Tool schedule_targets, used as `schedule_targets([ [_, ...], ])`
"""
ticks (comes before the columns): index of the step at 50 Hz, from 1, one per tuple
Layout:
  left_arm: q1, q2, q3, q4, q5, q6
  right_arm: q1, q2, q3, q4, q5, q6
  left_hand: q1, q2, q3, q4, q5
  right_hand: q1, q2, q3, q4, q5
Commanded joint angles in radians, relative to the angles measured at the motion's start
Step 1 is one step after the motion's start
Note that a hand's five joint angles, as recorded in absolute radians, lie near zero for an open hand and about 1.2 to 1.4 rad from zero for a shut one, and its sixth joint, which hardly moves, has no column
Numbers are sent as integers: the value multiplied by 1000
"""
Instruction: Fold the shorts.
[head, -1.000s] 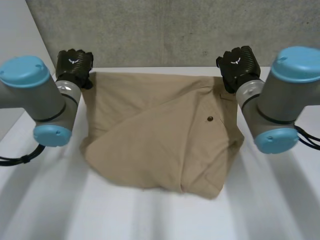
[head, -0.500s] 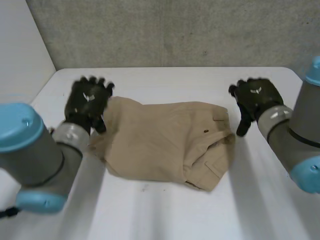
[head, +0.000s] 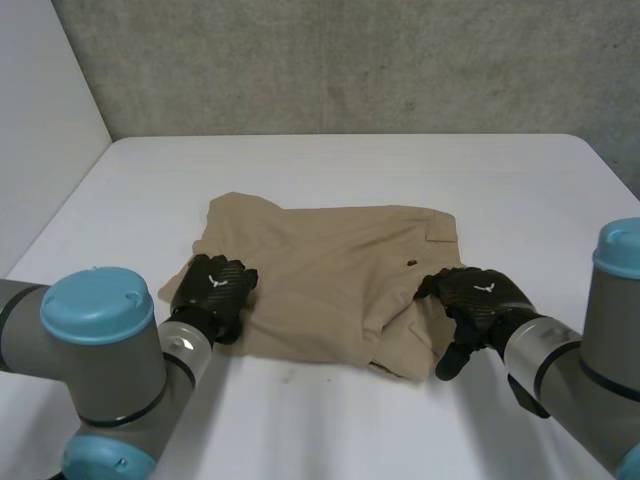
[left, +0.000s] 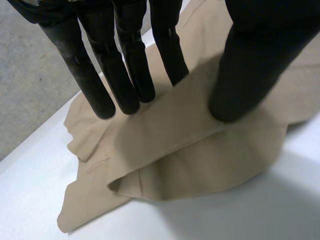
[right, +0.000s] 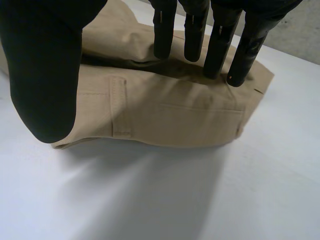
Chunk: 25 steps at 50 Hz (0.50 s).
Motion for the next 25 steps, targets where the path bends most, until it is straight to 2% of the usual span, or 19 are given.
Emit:
schedule_targets([
  [1,35,-25,27,29,3,0,75,93,-43,-49,4,15,506,494,505,502,513,129,90,82,81,84],
  [8,60,-10,35,38,5,0,109,183,-98,-66,13,16,509,497,508,505,516,173,134,126,125,128],
  [11,67,-2,38,38,7,0,147,219,-126,-74,21,19,509,497,508,505,516,316,278,269,268,271],
  [12,69,-1,38,37,7,0,155,228,-132,-81,27,22,509,497,508,505,516,436,397,389,388,391],
  [13,73,4,38,37,7,0,158,238,-140,-98,44,32,509,497,508,505,516,766,727,718,718,721],
  [15,78,10,38,37,7,0,156,231,-143,-119,73,36,509,497,508,505,516,1095,1056,1048,1047,1050],
  [16,78,13,38,35,5,0,156,231,-143,-120,73,36,509,497,508,505,516,1097,1058,1049,1049,1052],
  [17,78,22,38,31,5,0,155,216,-144,-147,128,38,509,497,508,505,516,1097,1058,1050,1049,1052],
  [19,81,41,38,29,5,0,152,184,-146,-155,159,33,509,497,508,505,516,1097,1058,1050,1049,1052],
  [21,92,90,36,19,7,0,147,110,-144,-149,180,19,509,497,508,505,516,1097,1058,1050,1049,1052],
  [25,115,194,35,-21,7,-1,126,-8,-132,-140,164,-36,509,497,508,505,516,1097,1058,1050,1049,1052],
])
